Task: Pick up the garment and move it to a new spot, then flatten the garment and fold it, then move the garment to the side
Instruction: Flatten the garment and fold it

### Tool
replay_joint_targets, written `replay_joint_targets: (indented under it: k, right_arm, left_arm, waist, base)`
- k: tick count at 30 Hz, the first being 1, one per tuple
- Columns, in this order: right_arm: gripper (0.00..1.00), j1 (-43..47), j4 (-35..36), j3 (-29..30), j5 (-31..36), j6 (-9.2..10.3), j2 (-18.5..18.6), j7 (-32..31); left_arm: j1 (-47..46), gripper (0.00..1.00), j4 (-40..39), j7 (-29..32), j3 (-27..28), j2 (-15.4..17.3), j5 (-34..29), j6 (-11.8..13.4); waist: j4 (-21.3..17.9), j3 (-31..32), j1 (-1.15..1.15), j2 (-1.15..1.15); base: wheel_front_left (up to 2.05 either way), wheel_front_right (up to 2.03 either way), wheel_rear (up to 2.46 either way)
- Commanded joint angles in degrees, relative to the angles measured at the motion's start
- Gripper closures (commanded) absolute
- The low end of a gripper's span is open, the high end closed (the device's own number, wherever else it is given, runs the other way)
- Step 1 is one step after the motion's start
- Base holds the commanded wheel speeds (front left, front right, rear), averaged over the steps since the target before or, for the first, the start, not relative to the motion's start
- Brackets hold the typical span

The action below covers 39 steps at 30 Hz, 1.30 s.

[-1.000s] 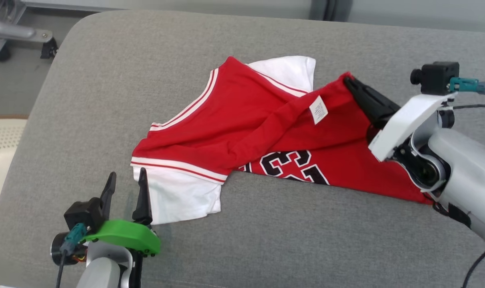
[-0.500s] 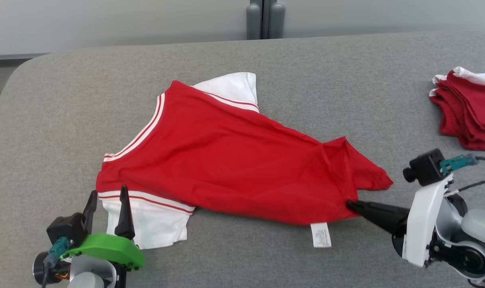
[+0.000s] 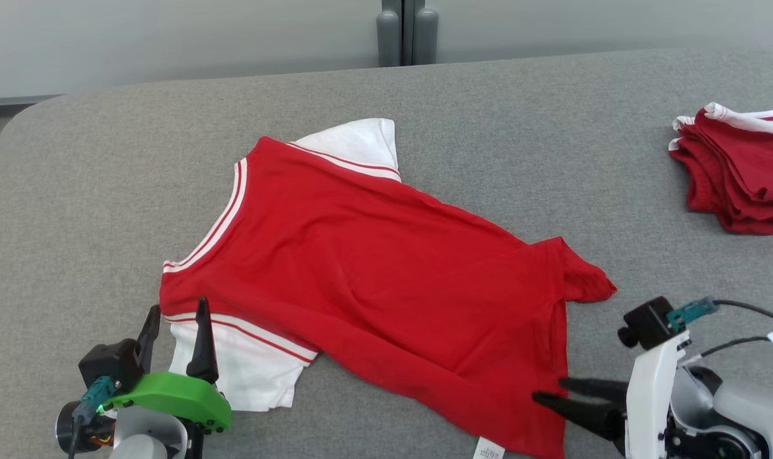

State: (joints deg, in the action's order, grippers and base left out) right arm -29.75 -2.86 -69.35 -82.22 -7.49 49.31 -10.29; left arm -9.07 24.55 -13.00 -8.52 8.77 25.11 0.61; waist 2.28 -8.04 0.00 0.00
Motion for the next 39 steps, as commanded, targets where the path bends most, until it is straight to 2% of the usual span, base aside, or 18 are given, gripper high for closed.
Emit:
replay_joint_targets:
  k: [1,5,8,11,13,18,23,26,30,31,32,33,39]
  right_arm:
    - [0.0,-0.6,0.5,1.8,0.0,0.0,0.0,1.8]
    - [0.0,-1.0,2.1,6.8,-0.5,0.0,1.1,7.0]
    - [0.0,-1.3,-1.2,10.1,1.1,0.0,1.3,10.7]
    - [0.0,-2.0,-7.9,13.6,1.9,0.0,-2.1,14.1]
    - [0.0,-2.4,-13.6,15.4,1.3,0.0,-5.6,15.4]
    - [0.0,-5.6,-26.9,15.4,3.7,0.0,-14.3,12.5]
    - [0.0,-8.7,-37.5,13.7,8.8,0.0,-18.9,9.9]
    - [0.0,-9.6,-43.8,12.6,11.2,0.05,-21.1,6.0]
    - [0.0,-8.4,-47.6,10.9,12.2,0.06,-23.2,-0.3]
    - [0.52,-8.2,-47.6,10.8,12.3,0.06,-23.6,-1.1]
    - [0.79,-8.1,-47.2,11.0,12.3,0.05,-23.8,-1.3]
    - [1.0,-8.2,-46.7,11.2,12.5,0.04,-23.8,-1.0]
    - [1.0,-12.0,-44.8,14.3,14.9,0.0,-22.5,5.4]
  left_arm:
    - [0.8,0.0,0.1,0.0,0.0,0.7,0.5,0.4]
    - [0.8,0.0,0.2,0.0,-0.3,0.6,0.5,0.4]
    - [0.8,0.0,0.3,-0.1,-0.6,0.2,0.6,0.4]
    - [0.7,0.0,0.4,-0.2,-0.8,0.1,0.8,0.4]
    - [0.5,0.0,0.4,-0.3,-1.0,0.0,0.8,0.4]
    - [-0.6,0.0,0.8,-0.4,-1.5,-0.3,0.9,0.2]
    - [-1.1,0.0,1.4,-0.7,-1.9,-0.9,1.2,0.1]
    - [-1.2,0.0,2.0,-0.8,-2.0,-1.1,1.3,-0.1]
    - [-1.2,0.0,2.6,-1.2,-1.9,-1.2,1.4,0.0]
    - [-1.2,0.0,2.7,-1.2,-1.8,-1.3,1.5,0.0]
    - [-1.3,0.0,2.8,-1.3,-1.8,-1.4,1.5,0.0]
    - [-1.3,0.0,2.8,-1.3,-1.8,-1.4,1.6,0.0]
    - [-1.8,0.0,3.2,-1.6,-2.1,-1.6,1.6,-0.2]
  waist:
    - [0.2,0.2,0.0,0.0]
    - [1.0,0.6,0.0,0.0]
    - [1.6,0.6,0.0,0.0]
    - [2.1,0.5,0.0,0.0]
    - [2.4,0.3,0.0,0.0]
    - [3.5,-0.4,0.0,0.0]
    - [4.6,-1.0,0.0,0.0]
    - [5.5,-1.1,0.0,0.0]
    - [6.2,-1.2,0.0,0.0]
    - [6.4,-1.2,0.0,0.0]
    - [6.5,-1.3,0.0,0.0]
    - [6.6,-1.4,0.0,0.0]
    - [7.2,-1.9,0.0,0.0]
  base:
    - [0.0,0.0,0.0]
    - [0.0,0.0,0.0]
    - [0.0,0.0,0.0]
    - [0.0,0.0,0.0]
    - [0.0,0.0,0.0]
    - [0.0,0.0,0.0]
    - [0.0,0.0,0.0]
    - [0.0,0.0,0.0]
    - [0.0,0.0,0.0]
    - [0.0,0.0,0.0]
    - [0.0,0.0,0.0]
    - [0.0,0.0,0.0]
    - [0.0,0.0,0.0]
